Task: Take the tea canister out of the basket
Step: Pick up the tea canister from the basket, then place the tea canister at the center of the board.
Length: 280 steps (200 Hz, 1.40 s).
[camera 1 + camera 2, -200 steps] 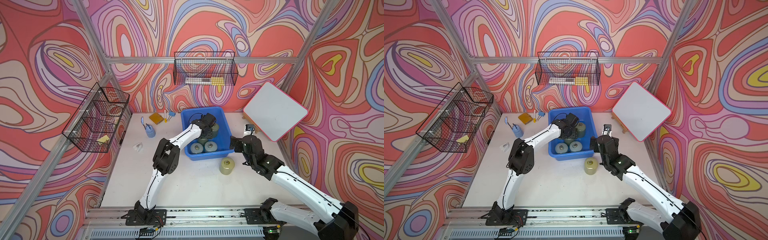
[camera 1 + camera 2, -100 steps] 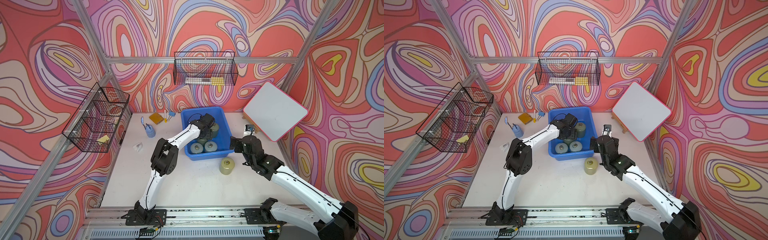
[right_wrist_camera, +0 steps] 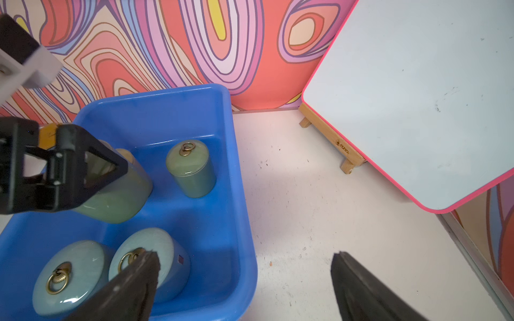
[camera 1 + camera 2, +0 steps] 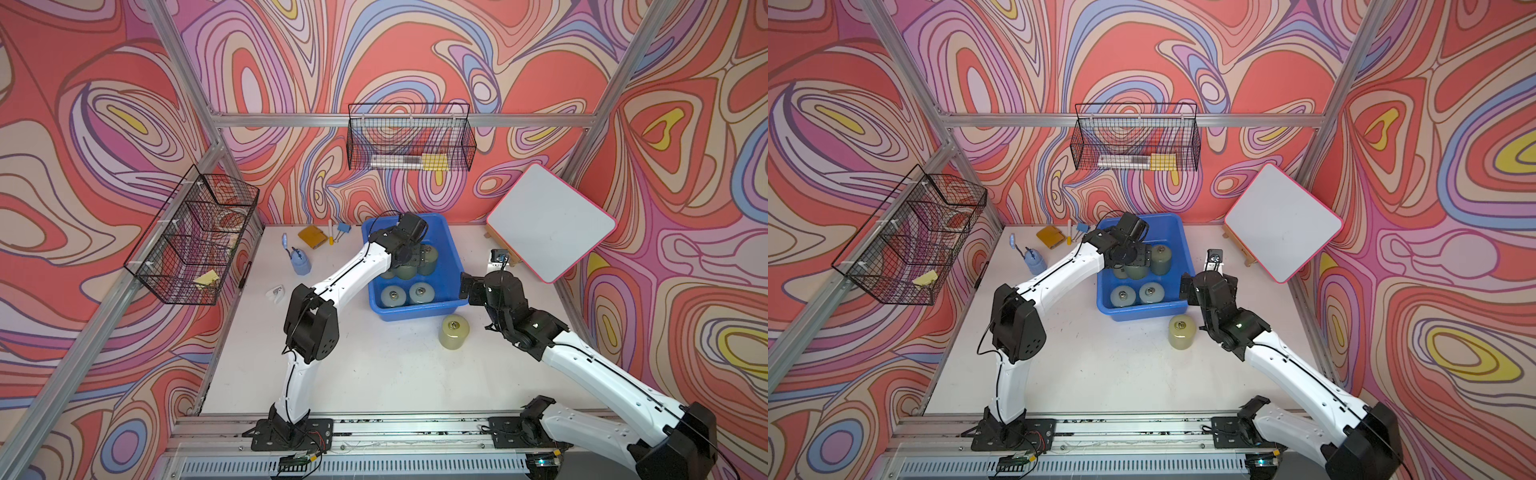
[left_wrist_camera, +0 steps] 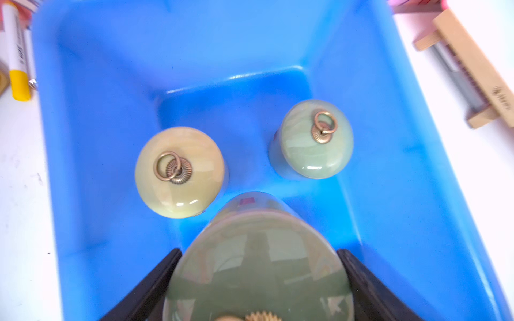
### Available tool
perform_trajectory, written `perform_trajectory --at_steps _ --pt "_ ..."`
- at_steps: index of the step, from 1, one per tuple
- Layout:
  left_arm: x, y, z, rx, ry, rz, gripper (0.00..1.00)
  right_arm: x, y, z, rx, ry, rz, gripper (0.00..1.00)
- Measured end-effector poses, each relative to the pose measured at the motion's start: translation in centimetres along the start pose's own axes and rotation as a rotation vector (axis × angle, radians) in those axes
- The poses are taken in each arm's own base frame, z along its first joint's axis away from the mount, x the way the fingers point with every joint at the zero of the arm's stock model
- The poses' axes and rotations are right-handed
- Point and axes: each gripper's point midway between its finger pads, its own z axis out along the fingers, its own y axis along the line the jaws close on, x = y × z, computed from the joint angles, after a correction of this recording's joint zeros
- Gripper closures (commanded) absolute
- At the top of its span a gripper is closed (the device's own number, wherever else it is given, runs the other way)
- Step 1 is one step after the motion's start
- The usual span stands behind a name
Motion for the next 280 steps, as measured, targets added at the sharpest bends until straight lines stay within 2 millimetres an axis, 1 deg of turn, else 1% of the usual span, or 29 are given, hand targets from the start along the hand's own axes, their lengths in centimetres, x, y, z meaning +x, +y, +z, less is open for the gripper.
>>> perform_trajectory --at_steps 52,83,102,122,162,217,250,280 --pt "-0.6 0.2 -4.0 0.018 -0.032 0.017 0.47 0.0 0.0 0.0 0.000 -0.001 0.000 0.02" --pt "-0.8 0.6 -6.9 0.033 -0.057 0.019 0.47 0.0 0.0 0.0 0.000 -0.001 0.000 0.02" --pt "-0.6 0.9 -8.5 0.041 -0.069 0.019 0.48 -0.1 0.0 0.0 0.001 -0.002 0.001 0.02" --pt "0.0 1.1 -10.1 0.049 -0.075 0.027 0.48 -0.1 -0.1 -0.1 0.003 -0.004 0.001 0.02" --pt "2.5 1.1 -12.9 0.070 -0.064 0.056 0.48 -0.1 -0.2 -0.1 0.009 -0.005 0.001 0.02" --pt "6.7 0.8 -15.6 0.087 -0.051 0.102 0.48 -0.2 -0.4 -0.1 0.022 -0.010 0.001 0.02" --pt "9.3 0.2 -16.5 0.100 -0.038 0.126 0.48 -0.2 -0.6 -0.1 0.033 -0.013 0.001 0.02" --pt "12.0 -0.6 -16.1 0.105 -0.018 0.148 0.49 -0.3 -0.8 -0.1 0.043 -0.016 0.001 0.02"
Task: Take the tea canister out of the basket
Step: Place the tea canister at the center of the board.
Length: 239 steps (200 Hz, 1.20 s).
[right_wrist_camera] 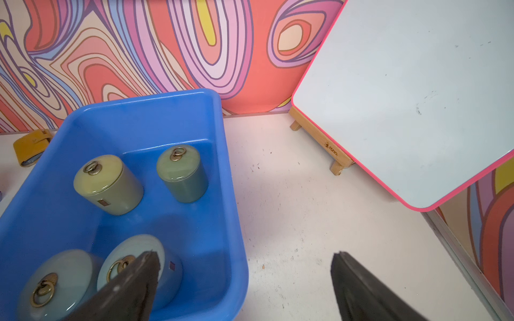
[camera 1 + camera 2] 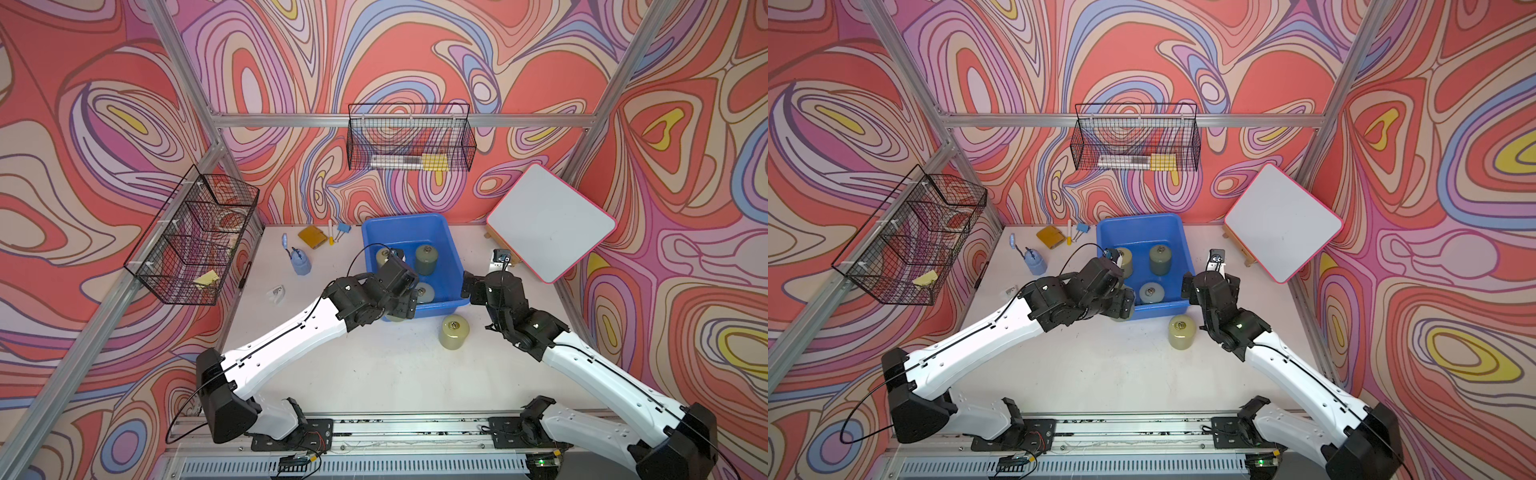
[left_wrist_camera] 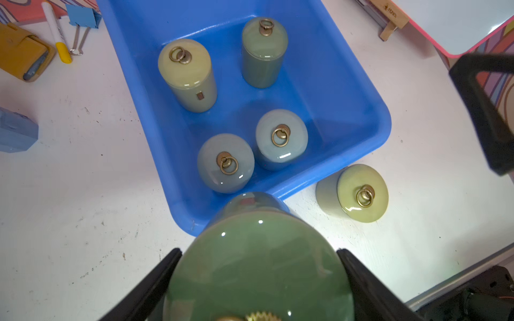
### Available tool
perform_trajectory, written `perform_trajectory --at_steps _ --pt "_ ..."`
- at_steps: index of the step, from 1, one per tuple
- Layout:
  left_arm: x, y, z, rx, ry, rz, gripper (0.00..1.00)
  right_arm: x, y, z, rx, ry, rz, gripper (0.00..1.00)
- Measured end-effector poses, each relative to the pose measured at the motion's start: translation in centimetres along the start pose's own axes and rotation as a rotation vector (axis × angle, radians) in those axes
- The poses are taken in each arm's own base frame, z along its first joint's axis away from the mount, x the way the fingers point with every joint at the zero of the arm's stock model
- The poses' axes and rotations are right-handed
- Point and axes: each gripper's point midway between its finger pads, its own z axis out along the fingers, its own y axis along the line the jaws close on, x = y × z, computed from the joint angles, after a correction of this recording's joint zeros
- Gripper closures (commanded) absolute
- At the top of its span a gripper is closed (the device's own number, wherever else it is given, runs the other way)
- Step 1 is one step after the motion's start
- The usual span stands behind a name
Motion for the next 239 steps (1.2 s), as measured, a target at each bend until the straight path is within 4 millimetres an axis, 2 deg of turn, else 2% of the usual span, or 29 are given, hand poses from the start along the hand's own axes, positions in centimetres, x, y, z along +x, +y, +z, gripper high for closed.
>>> perform_trajectory --at_steps 33,72,129,173,239 --pt "2.4 -1.7 0.9 0.012 0.016 0.030 0.49 -0.1 -0.1 0.0 0.008 -0.003 0.000 0.02" --pt "3.5 -3.8 1.9 0.038 -0.014 0.048 0.49 -0.1 -0.3 0.0 0.015 -0.007 0.002 0.02" --pt "5.5 -6.6 6.4 0.034 0.011 0.078 0.49 -0.5 -0.5 -0.3 0.020 -0.019 0.009 0.02" --pt "7.1 -7.2 9.0 0.021 0.037 0.090 0.49 -0.6 -0.8 -0.5 0.028 -0.027 0.015 0.02" --pt "8.7 -7.5 11.8 -0.002 0.066 0.106 0.49 -0.7 -1.0 -0.6 0.037 -0.031 0.017 0.02"
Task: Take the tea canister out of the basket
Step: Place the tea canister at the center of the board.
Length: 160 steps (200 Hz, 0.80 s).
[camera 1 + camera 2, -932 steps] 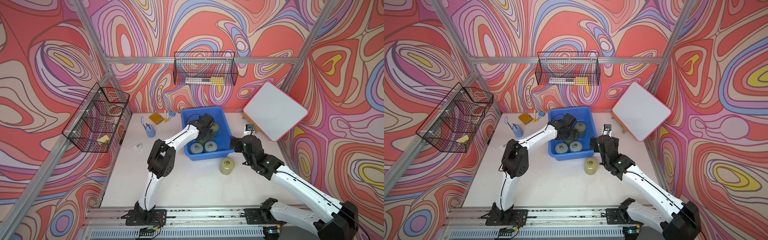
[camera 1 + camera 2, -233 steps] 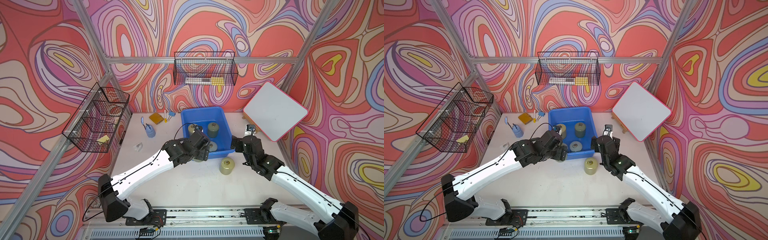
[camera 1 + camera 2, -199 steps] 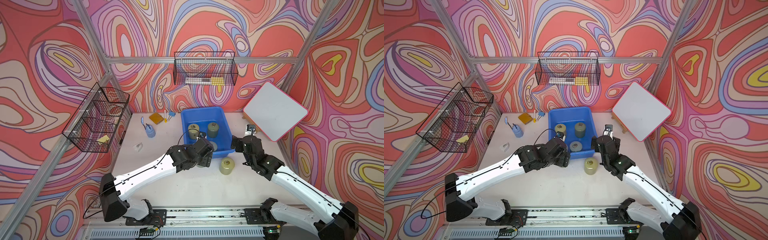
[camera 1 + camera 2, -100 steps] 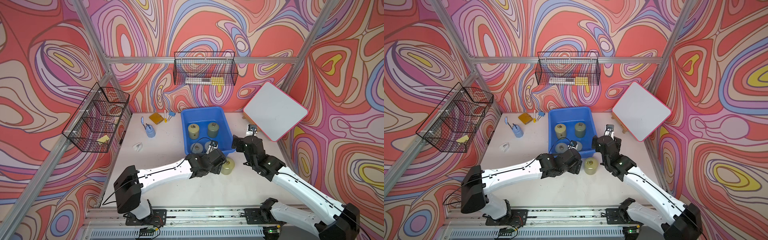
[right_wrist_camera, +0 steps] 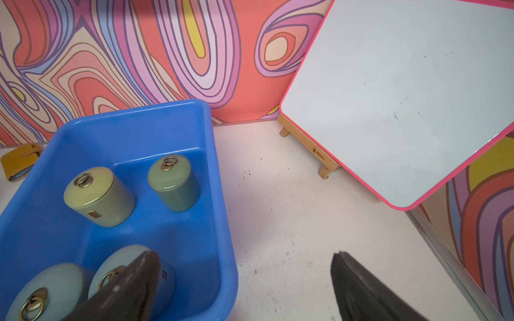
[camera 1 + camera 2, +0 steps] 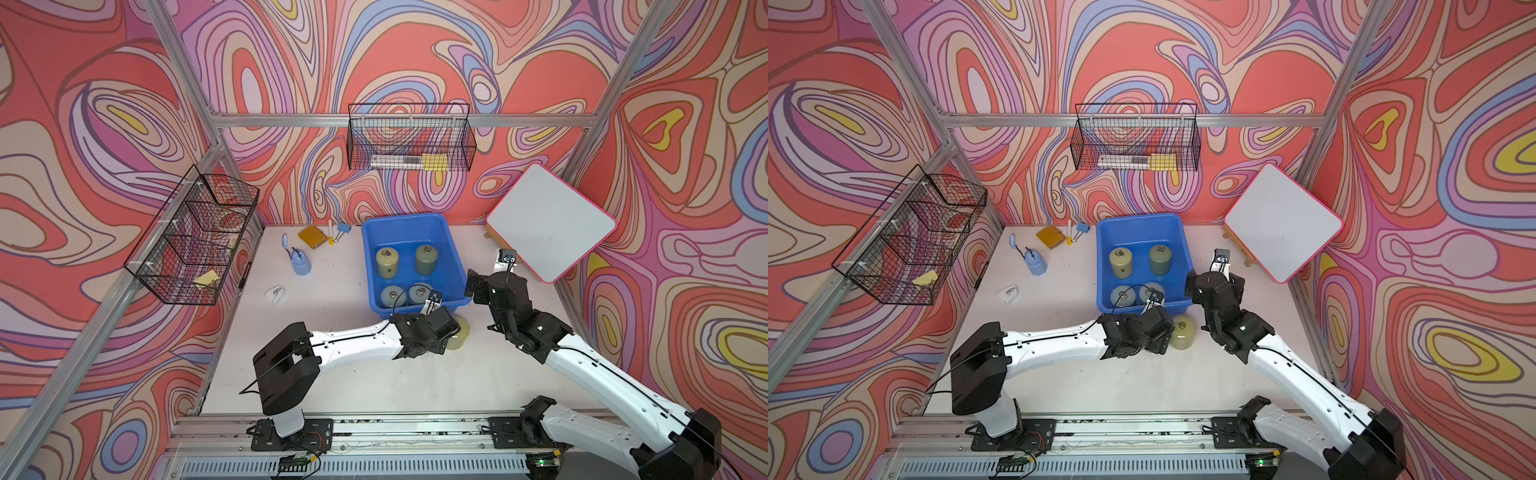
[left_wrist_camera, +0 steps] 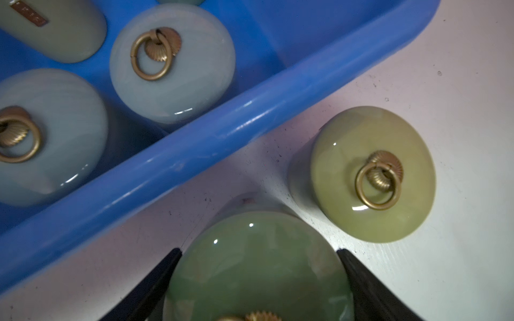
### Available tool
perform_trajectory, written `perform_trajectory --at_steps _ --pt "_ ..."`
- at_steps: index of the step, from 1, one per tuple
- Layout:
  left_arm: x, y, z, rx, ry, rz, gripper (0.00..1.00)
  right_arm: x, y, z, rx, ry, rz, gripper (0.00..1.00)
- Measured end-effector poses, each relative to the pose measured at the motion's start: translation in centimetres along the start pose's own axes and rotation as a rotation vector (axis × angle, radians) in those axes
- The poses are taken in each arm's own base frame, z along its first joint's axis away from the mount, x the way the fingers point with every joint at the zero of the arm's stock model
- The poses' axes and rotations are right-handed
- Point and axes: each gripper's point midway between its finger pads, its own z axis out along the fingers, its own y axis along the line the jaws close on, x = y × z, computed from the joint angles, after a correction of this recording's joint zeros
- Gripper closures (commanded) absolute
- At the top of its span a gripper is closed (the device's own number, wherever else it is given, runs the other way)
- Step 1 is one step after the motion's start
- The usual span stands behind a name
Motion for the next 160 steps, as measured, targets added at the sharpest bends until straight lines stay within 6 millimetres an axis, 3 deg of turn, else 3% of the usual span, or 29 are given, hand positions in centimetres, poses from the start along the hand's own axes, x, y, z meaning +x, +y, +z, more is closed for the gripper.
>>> perform_trajectory --at_steps 76,98,112,160 --pt "1.1 0.0 1.6 -0.020 0.028 0.014 0.45 -0.1 -0.1 -0.1 0.003 -0.002 0.001 0.02" --pt "1.3 0.0 1.9 -0.025 0.035 0.017 0.34 -0.1 -0.1 -0.1 0.004 -0.002 0.001 0.02" --pt "1.3 0.0 1.9 -0.026 0.035 0.016 0.20 -0.1 -0.1 -0.1 0.004 -0.002 0.001 0.02" --pt "1.2 0.1 1.8 -0.031 0.032 0.002 0.02 0.0 -0.1 -0.1 0.005 -0.002 0.001 0.02"
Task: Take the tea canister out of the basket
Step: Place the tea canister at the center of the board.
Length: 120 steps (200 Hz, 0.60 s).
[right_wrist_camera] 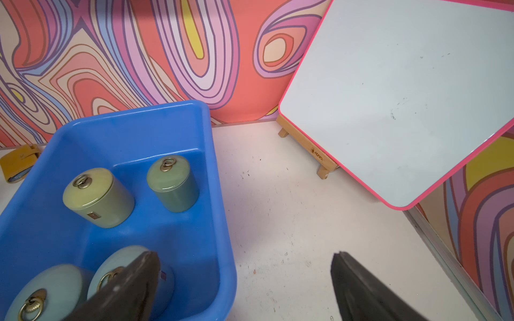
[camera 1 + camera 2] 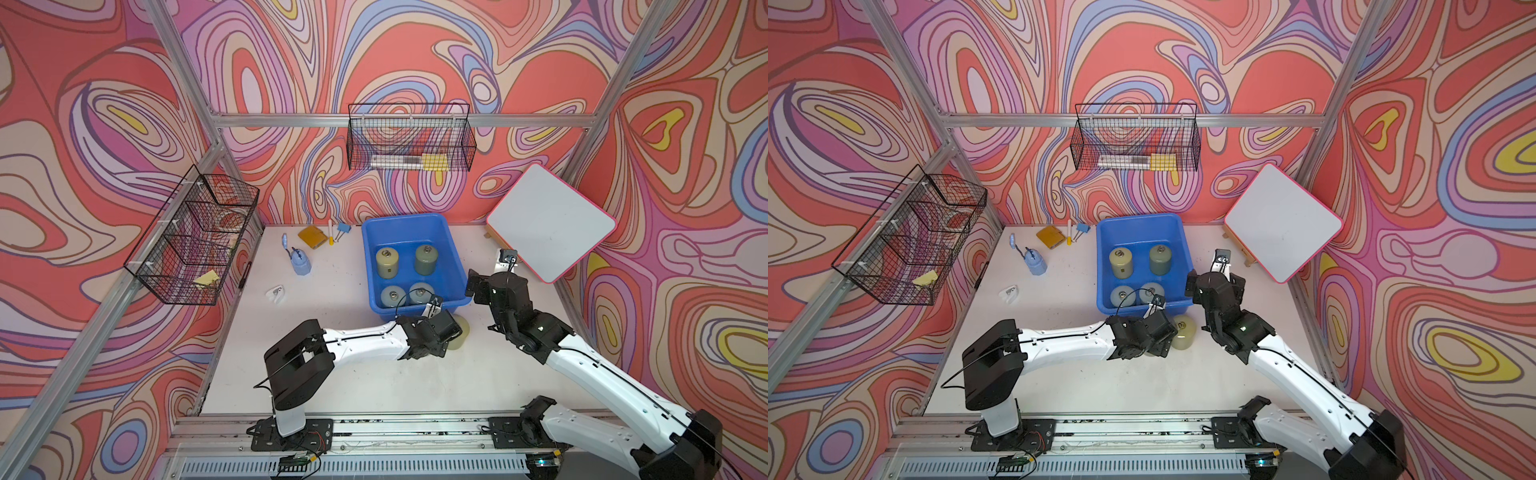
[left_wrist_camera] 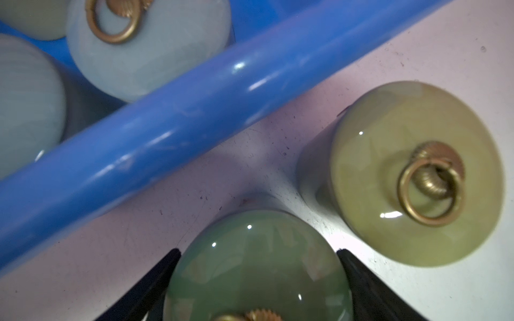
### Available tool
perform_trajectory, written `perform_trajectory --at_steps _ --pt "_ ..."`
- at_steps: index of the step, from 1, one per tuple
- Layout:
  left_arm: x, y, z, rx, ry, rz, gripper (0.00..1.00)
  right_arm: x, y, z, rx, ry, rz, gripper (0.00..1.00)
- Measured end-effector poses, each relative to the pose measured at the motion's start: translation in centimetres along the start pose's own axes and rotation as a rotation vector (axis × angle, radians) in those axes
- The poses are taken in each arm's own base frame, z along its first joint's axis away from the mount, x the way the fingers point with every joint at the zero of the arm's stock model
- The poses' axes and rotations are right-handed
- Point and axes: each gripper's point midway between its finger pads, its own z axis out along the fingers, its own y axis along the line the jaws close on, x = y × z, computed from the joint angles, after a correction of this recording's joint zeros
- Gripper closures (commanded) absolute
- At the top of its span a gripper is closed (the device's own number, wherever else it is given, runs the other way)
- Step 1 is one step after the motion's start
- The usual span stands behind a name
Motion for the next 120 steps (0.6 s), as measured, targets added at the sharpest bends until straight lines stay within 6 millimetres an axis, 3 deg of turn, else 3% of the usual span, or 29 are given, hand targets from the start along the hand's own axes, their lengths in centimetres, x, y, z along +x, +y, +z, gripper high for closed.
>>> perform_trajectory --at_steps 69,120 --pt "-1.1 0.0 -0.9 -0.007 -0.013 -0.005 0.01 -0.1 0.0 -0.1 0.000 -0.003 0.002 0.02" --pt "-4.1 0.1 -5.7 0.030 -0.063 -0.027 0.01 -0.1 0.0 -0.1 -0.001 -0.003 0.002 0.02"
